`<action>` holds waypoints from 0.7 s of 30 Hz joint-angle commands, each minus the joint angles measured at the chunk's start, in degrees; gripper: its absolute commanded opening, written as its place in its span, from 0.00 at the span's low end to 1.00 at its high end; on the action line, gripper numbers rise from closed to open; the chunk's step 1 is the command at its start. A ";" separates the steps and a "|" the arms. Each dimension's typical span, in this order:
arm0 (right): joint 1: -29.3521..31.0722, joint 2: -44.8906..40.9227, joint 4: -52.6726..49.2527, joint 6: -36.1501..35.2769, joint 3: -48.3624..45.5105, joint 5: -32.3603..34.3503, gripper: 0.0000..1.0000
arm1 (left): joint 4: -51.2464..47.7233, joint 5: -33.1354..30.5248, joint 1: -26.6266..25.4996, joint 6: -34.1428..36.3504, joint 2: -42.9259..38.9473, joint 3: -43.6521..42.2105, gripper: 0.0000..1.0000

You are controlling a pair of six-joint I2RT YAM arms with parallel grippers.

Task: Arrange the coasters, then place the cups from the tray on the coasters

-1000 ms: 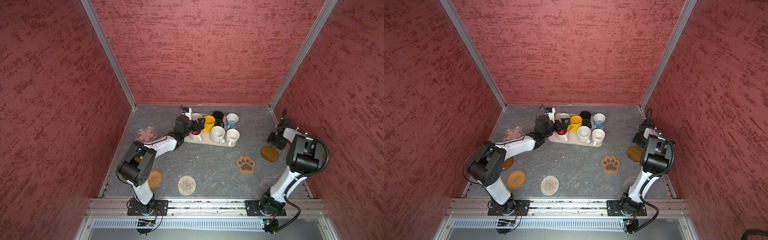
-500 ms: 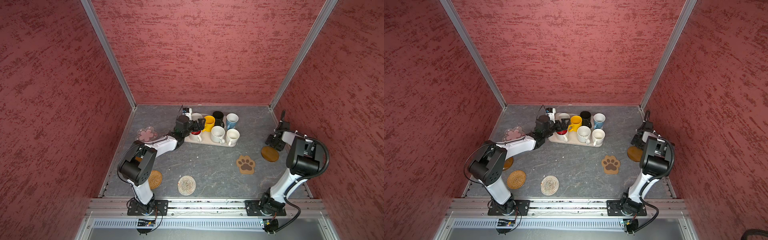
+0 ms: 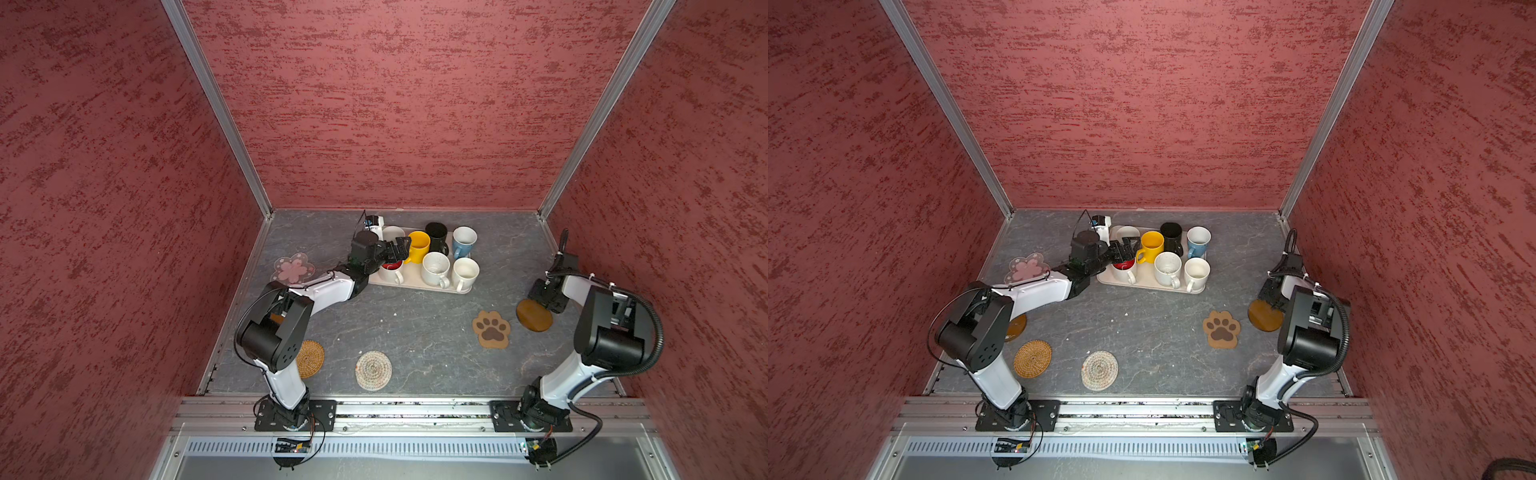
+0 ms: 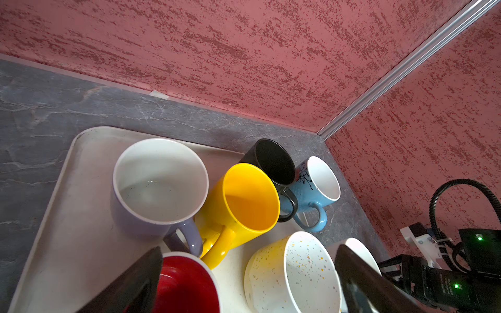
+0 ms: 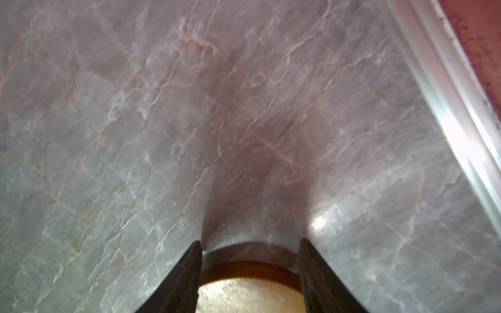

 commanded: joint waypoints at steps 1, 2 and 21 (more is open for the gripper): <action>1.96 0.22 -5.03 1.53 -3.29 0.47 0.58 | 1.32 -0.33 -0.16 -0.21 -1.82 -0.76 1.00; 2.24 -0.36 -5.23 1.65 -3.88 0.96 0.58 | 1.32 -0.49 -0.16 -0.21 -1.92 -0.82 1.00; 4.21 -9.24 -8.17 4.91 5.47 -0.21 0.68 | -1.75 -2.16 -1.85 2.51 -1.95 0.67 1.00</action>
